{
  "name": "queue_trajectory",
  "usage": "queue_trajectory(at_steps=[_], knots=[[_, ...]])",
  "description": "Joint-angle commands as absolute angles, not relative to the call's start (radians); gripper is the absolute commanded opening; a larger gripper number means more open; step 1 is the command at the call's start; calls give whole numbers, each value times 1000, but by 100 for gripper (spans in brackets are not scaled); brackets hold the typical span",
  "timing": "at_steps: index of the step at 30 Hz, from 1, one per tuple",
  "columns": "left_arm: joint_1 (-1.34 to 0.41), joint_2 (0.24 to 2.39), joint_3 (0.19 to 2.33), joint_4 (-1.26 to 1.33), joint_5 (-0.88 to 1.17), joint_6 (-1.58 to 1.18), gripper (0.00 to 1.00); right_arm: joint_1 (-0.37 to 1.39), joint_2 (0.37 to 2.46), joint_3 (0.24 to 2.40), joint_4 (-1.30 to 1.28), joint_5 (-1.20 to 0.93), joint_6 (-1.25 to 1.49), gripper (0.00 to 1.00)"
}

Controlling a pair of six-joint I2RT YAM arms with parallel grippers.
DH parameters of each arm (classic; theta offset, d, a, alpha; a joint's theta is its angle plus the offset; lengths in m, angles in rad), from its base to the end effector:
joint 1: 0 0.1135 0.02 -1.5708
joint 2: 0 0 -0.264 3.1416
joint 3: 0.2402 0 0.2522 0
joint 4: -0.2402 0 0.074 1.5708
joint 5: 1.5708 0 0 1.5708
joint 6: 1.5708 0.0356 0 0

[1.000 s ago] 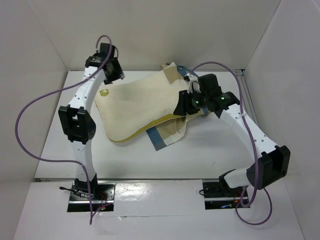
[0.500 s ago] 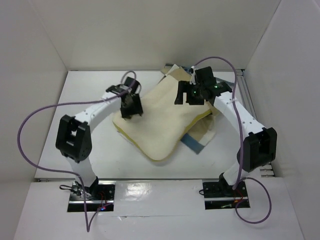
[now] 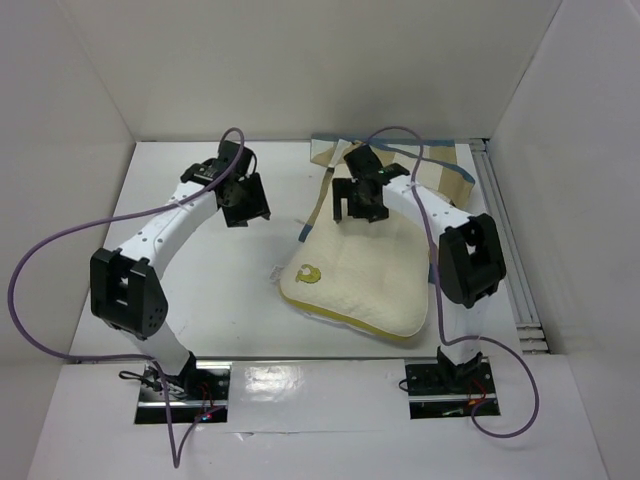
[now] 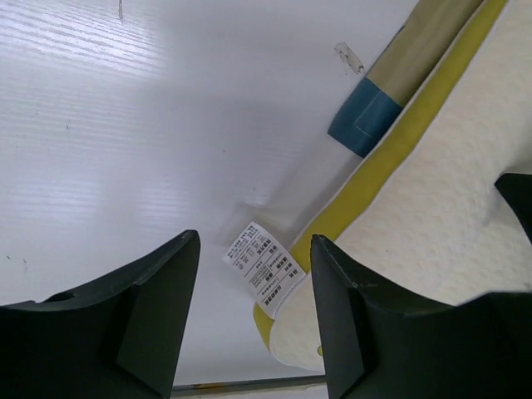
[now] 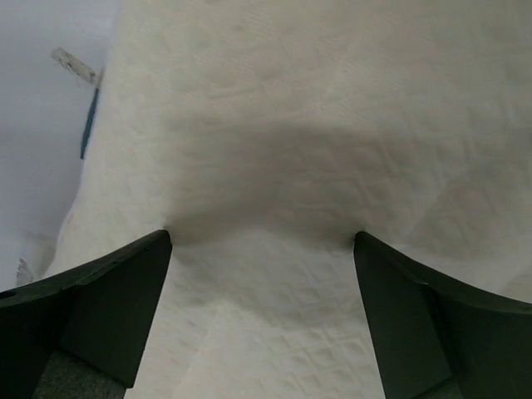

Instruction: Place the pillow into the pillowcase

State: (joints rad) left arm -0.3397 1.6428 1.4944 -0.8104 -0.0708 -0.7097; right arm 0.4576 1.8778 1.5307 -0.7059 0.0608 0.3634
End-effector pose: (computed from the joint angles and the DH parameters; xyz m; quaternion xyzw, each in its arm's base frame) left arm 0.3337 -0.1153 0.3103 -0.1858 0.9347 -0.1216 0.2775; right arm 0.3641 0.1769 0.2431 -0.0377 0.9655 0.0752 0.2464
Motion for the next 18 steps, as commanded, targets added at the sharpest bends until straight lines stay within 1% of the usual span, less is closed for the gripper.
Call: queue_trajectory(at_steps=[1, 4, 9, 11, 12, 14, 15, 16, 17, 18], knots=[[-330, 1664, 1480, -806, -34, -680, 68, 515, 1899, 1692, -666, 197, 411, 98], [-321, 1654, 1459, -793, -25, -667, 68, 526, 1969, 1738, -666, 262, 468, 99], [-311, 1644, 1459, -784, -15, -647, 68, 526, 2123, 1776, -640, 262, 554, 99], [-311, 1654, 1459, -784, -15, -638, 68, 515, 2230, 1831, -681, 276, 568, 97], [-311, 1654, 1459, -784, -6, -628, 69, 515, 2258, 1848, -690, 276, 568, 92], [-311, 1654, 1459, -784, 6, -606, 69, 506, 2290, 1878, -702, 233, 525, 48], [-311, 1664, 1468, -773, 23, -606, 69, 506, 2280, 1878, -690, 213, 502, 19], [-302, 1664, 1468, -761, 41, -588, 70, 506, 2232, 1861, -678, 139, 438, 0], [-302, 1677, 1468, -749, 66, -556, 70, 497, 2192, 1833, -658, 79, 389, 0], [-302, 1677, 1468, -729, 142, -542, 78, 497, 2143, 1794, -594, 22, 341, 0]])
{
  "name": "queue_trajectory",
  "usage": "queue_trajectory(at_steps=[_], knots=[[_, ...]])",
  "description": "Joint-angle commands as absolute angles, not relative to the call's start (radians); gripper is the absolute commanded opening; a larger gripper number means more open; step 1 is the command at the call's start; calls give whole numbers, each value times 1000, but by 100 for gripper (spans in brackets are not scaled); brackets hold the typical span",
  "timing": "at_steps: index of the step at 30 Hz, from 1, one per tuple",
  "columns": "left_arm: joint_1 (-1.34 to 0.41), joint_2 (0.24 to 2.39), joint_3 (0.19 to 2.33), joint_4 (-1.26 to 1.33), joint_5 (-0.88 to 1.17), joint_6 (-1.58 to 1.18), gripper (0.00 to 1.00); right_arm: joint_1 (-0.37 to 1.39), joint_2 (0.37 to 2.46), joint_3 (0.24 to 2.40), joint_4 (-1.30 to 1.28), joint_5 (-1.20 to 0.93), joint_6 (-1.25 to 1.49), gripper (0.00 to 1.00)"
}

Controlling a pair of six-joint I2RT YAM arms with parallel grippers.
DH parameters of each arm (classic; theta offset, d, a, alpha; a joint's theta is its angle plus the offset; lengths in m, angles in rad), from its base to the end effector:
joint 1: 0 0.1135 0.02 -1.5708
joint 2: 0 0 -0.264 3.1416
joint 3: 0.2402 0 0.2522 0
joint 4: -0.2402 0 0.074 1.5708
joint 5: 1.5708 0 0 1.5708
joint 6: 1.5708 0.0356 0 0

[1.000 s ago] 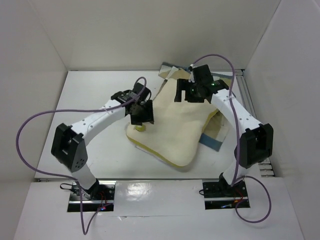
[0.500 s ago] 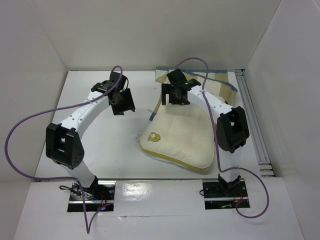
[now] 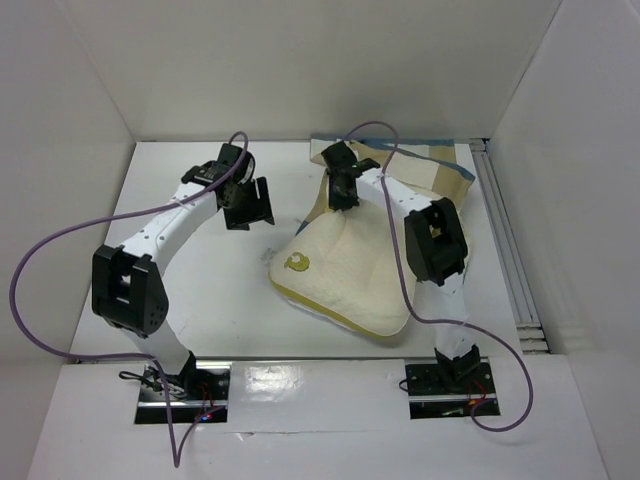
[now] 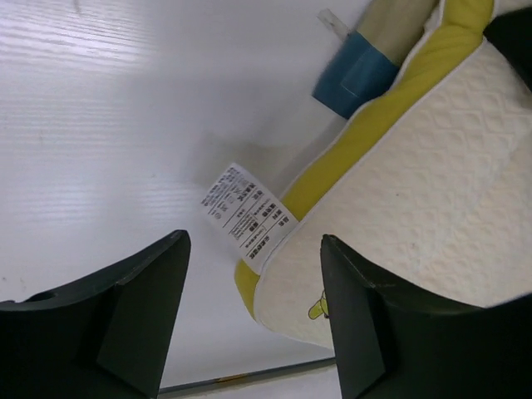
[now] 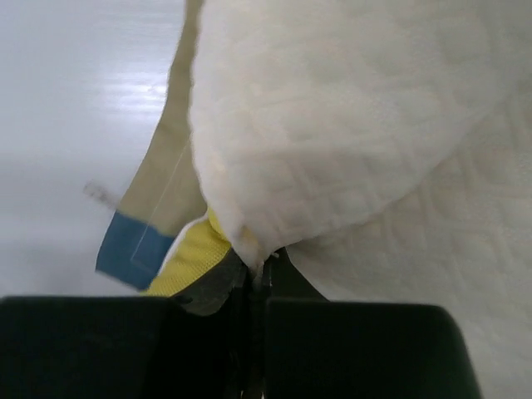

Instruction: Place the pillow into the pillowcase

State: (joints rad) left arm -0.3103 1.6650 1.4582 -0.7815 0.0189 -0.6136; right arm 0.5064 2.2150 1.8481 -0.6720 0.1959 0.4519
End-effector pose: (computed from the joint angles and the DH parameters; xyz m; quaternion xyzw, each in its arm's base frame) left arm 0.3399 -0.1097 0.2932 -0.1420 0.9473 -0.1361 0.2530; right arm 0.4266 0.2287 0.1988 -0.0005 0.9606 0.0369 0.2756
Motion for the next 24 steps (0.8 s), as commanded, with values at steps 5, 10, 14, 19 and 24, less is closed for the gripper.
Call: queue_trajectory(at_steps=[5, 10, 14, 19, 24], knots=[[-291, 1747, 1451, -522, 428, -503, 88, 398, 1861, 1583, -518, -300, 163, 0], [-301, 1865, 1463, -414, 506, -494, 90, 383, 1773, 1516, -571, -468, 85, 0], [-342, 1913, 1486, -384, 448, -463, 90, 373, 1735, 1480, -581, -580, 49, 0], [-364, 1922, 1427, -258, 459, -491, 91, 373, 1712, 1468, -617, -615, 11, 0], [-399, 1971, 1408, -213, 331, -479, 91, 364, 1712, 1477, -626, -638, 11, 0]])
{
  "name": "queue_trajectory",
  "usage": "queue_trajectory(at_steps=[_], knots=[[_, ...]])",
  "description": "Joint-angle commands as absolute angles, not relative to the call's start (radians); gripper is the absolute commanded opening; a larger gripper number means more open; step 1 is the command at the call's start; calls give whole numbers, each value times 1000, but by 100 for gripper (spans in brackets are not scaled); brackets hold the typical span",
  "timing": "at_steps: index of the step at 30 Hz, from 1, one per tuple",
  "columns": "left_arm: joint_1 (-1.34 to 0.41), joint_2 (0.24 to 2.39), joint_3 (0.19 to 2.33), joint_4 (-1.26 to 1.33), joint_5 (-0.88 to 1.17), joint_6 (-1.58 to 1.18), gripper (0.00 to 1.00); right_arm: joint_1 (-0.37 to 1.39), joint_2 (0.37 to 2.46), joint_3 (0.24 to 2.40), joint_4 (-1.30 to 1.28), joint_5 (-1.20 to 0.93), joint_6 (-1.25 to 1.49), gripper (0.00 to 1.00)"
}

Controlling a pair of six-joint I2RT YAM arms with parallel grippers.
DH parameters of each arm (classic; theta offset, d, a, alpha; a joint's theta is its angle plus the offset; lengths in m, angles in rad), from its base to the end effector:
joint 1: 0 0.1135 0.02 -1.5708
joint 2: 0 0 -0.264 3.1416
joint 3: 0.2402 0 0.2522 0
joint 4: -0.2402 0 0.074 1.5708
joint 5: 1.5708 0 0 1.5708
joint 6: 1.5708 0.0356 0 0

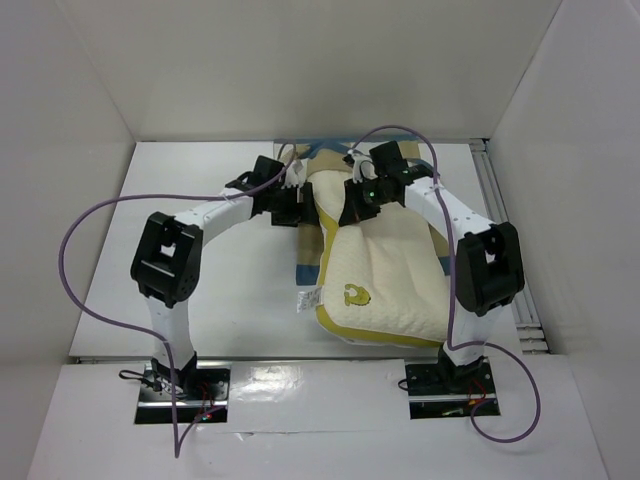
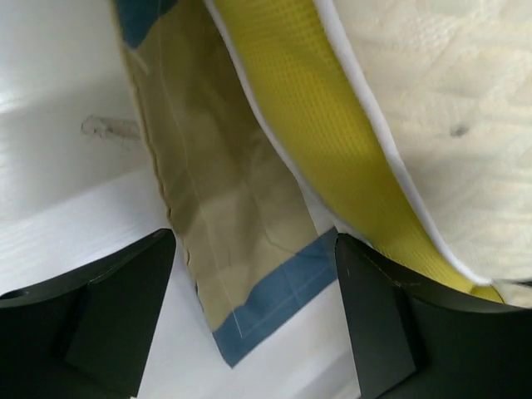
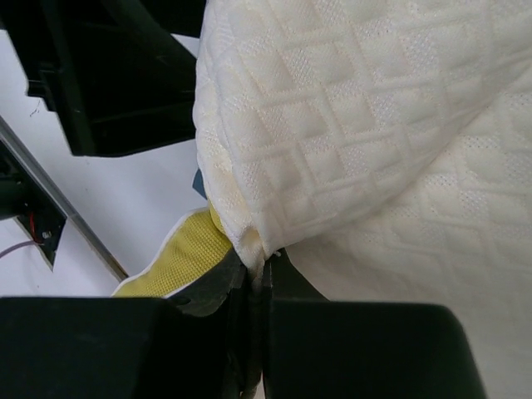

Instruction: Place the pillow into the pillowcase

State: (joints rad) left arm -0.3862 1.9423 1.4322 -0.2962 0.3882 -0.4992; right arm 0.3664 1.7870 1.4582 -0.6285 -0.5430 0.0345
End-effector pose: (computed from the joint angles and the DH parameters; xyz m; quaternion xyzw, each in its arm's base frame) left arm 0.3960 -0.1756 0.2151 0.0204 0.9130 -0.3185 0.2541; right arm 0.3557 0.1562 0.2636 -0.2316 0.8924 0.3085 0.2342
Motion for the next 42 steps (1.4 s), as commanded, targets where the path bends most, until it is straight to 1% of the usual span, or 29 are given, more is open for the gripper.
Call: queue_trajectory(at_steps=[1, 6, 10, 12, 14, 15, 17, 18, 21, 23, 24, 27, 29, 30, 31, 33, 34, 35, 37, 40, 41, 42], knots=[[-408, 1985, 1408, -195, 322, -479, 91, 364, 1712, 1477, -626, -638, 11, 0], [-408, 1994, 1303, -91, 278, -529, 83, 353, 1703, 1499, -635, -650, 11, 0], [-417, 1974, 1240, -25, 287, -552, 78, 344, 1692, 1509, -626, -660, 20, 0], [-417, 1965, 1230, 6, 299, -561, 73, 344, 1692, 1519, -626, -660, 20, 0], [-417, 1953, 1221, 31, 346, -592, 52, 344, 1692, 1519, -615, -660, 29, 0], [-417, 1938, 1212, 40, 394, -601, 37, 344, 1692, 1519, -615, -649, 41, 0], [-417, 1905, 1212, 42, 458, -638, 0, 344, 1692, 1519, -591, -589, 58, 0], [-417, 1889, 1203, 52, 483, -650, 0, 353, 1701, 1519, -591, -506, 87, 0], [-417, 1809, 1148, 116, 579, -702, 0, 396, 1736, 1558, -591, -341, 123, 0], [-396, 1734, 1134, 152, 639, -725, 0, 405, 1792, 1707, -633, -200, 135, 0], [-382, 1712, 1162, 141, 702, -738, 0, 420, 1807, 1842, -693, -101, 135, 0], [-370, 1607, 1186, 132, 785, -762, 0, 500, 1850, 2044, -785, 10, 126, 0], [-370, 1559, 1175, 132, 813, -772, 0, 556, 1925, 2136, -830, 47, 126, 0], [-370, 1542, 1154, 155, 830, -772, 0, 557, 1949, 2123, -830, 48, 126, 0], [-370, 1516, 1088, 178, 863, -785, 0, 557, 1988, 2023, -800, 25, 144, 0], [-370, 1505, 1014, 207, 879, -795, 0, 546, 2032, 1915, -691, -20, 167, 0], [-370, 1505, 938, 254, 915, -808, 0, 546, 2061, 1886, -674, -34, 179, 0], [-379, 1505, 902, 270, 929, -808, 0, 537, 2124, 1873, -673, -43, 202, 0], [-379, 1505, 842, 291, 951, -818, 0, 537, 2167, 1873, -635, -75, 221, 0], [-379, 1483, 813, 224, 942, -758, 0, 526, 2210, 1966, -626, -87, 259, 0], [-379, 1483, 851, 197, 933, -741, 0, 517, 2210, 2006, -626, -87, 259, 0], [-379, 1483, 876, 155, 933, -727, 0, 517, 2210, 2108, -635, -74, 273, 0]])
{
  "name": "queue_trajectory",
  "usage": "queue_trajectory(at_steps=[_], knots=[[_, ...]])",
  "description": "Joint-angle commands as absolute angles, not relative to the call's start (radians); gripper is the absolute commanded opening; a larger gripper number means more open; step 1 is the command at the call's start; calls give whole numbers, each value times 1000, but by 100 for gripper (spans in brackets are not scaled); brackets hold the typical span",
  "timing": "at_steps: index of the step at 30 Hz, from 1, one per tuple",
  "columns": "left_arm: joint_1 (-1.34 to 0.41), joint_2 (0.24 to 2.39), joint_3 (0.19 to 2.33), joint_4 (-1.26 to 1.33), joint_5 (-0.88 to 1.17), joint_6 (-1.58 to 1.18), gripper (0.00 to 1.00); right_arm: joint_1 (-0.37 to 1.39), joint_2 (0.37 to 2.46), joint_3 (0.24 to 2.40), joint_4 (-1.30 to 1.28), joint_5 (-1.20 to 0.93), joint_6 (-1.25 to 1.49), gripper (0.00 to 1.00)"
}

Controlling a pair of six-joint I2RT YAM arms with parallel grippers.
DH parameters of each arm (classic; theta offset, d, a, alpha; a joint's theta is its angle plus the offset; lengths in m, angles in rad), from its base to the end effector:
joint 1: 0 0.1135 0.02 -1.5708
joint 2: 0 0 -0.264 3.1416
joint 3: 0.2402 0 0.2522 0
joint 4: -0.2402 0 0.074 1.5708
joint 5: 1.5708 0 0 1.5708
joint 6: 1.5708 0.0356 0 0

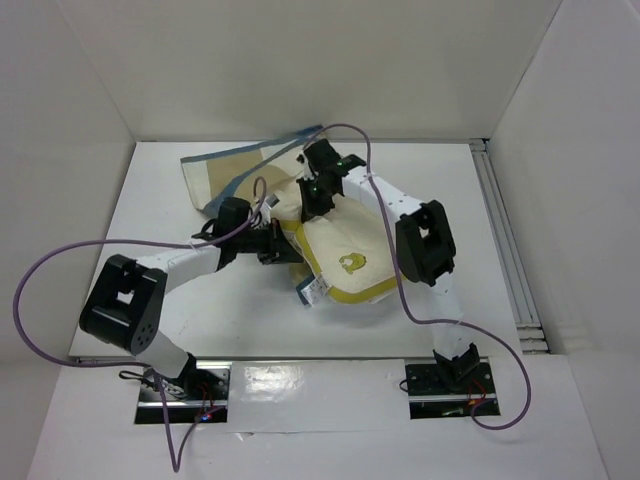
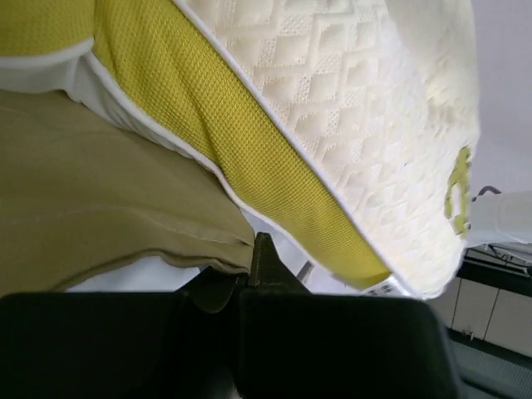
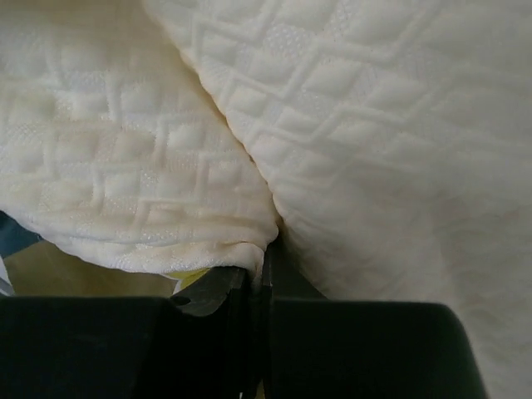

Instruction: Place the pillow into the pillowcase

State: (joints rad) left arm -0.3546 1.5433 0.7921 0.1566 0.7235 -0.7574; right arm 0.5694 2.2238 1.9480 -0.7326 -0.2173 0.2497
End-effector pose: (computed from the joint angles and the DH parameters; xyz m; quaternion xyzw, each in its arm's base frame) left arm 0.2883 -0.1319 0.1977 -0.0026 0.8426 -0.4970 0.2076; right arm 0.4089 0.2709 0.2222 -0.1817 0.9381 0.2054 0.2116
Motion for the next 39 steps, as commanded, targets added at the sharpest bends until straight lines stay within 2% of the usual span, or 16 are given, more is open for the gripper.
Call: queue_trajectory(at_steps=[1, 3, 6, 8, 10, 16, 17, 21, 24, 25, 26, 29, 32, 34, 39], knots=[[-365, 1492, 905, 143, 933, -715, 0, 506, 2221, 2173, -665, -60, 282, 0], [-338, 1513, 1040, 114, 971, -715, 0, 506, 2230, 2391, -710, -2, 282, 0], [-325, 1522, 1213, 92, 1011, -739, 0, 506, 2200, 2505, -721, 25, 282, 0], [-325, 1497, 1233, 69, 1011, -739, 0, 531, 2117, 2409, -652, 25, 282, 0], [-348, 1464, 1131, 78, 1011, -727, 0, 564, 2063, 2227, -617, 14, 282, 0], [-397, 1306, 607, 320, 991, -876, 0, 682, 2074, 1814, -467, -37, 345, 0], [-408, 1280, 574, 321, 977, -888, 0, 708, 2086, 1743, -428, -49, 354, 0], [-443, 1137, 543, 89, 846, -809, 0, 744, 2115, 1704, -368, -129, 383, 0], [-433, 1051, 658, -186, 679, -715, 2, 755, 2106, 1694, -348, -179, 408, 0], [-417, 1040, 740, -257, 636, -669, 26, 755, 2088, 1694, -348, -179, 408, 4], [-408, 1040, 776, -320, 599, -649, 44, 755, 2073, 1694, -363, -179, 408, 15], [-356, 1026, 897, -498, 517, -585, 91, 755, 1970, 1640, -386, -169, 397, 48], [-295, 1026, 980, -540, 517, -536, 94, 755, 1872, 1602, -422, -143, 373, 76], [-262, 1051, 1009, -551, 517, -522, 88, 744, 1835, 1592, -504, -131, 353, 82], [-198, 1146, 1058, -560, 511, -531, 75, 658, 1702, 1514, -618, -5, 318, 82]])
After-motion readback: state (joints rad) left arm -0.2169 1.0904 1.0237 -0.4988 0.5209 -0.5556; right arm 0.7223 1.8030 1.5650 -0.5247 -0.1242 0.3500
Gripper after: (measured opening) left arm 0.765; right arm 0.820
